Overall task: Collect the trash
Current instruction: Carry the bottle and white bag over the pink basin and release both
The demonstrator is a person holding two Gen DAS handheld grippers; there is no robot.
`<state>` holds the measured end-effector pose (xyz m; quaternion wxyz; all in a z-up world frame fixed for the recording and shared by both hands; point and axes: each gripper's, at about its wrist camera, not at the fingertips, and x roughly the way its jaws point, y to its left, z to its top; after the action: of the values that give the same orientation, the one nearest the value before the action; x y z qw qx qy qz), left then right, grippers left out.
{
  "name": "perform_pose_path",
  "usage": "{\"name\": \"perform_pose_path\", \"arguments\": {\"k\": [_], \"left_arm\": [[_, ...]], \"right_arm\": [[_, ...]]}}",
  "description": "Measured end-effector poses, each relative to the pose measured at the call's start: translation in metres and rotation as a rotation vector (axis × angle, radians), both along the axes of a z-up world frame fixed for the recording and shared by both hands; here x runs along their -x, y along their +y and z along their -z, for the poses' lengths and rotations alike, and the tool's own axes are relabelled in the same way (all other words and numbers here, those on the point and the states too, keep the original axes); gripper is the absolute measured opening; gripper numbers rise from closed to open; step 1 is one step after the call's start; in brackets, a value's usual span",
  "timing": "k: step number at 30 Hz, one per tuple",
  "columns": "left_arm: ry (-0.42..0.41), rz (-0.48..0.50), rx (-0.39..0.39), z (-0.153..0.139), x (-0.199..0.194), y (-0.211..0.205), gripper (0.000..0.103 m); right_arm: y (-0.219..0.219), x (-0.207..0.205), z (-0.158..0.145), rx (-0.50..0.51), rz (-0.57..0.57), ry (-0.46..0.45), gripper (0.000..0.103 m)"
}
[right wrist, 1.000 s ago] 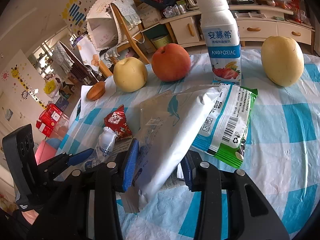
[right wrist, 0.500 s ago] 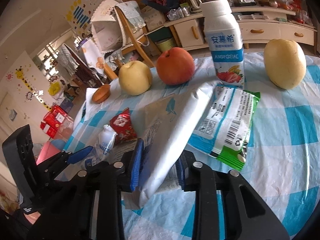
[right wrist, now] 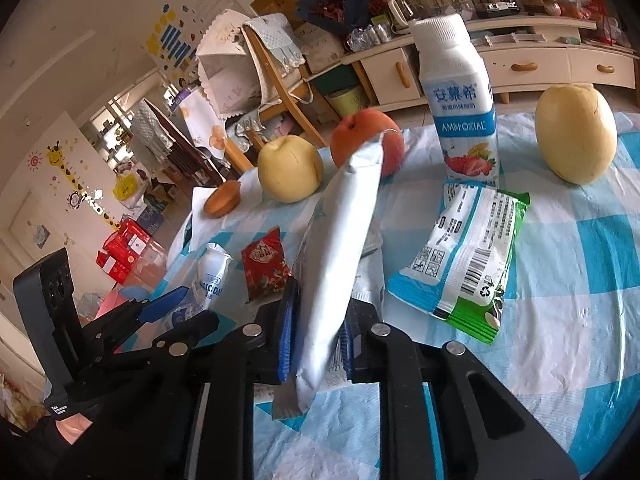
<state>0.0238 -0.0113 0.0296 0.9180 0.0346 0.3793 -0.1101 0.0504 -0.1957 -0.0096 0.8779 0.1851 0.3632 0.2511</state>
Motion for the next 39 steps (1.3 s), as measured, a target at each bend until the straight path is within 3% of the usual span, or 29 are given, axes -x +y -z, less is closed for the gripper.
{"name": "perform_pose_path", "arguments": {"k": [14,28,39], "left_arm": [[-0.135,-0.054,-0.06,-0.026,0.017,0.005,0.063],[-0.162,-0.102,-0.072,-0.037,0.023,0.021,0.063],[-0.218,-0.186,-0.077,-0.066,0.044,0.051,0.063]], "right_arm": [[-0.003,0.012,-0.021,-0.006,0.02,-0.068,0.016],[-0.001,0.025,-0.029,-0.003,-0.001,-0.103,0.016],[0.049,0.052,-0.059,0.03,-0.089,-0.168,0.016]]}}
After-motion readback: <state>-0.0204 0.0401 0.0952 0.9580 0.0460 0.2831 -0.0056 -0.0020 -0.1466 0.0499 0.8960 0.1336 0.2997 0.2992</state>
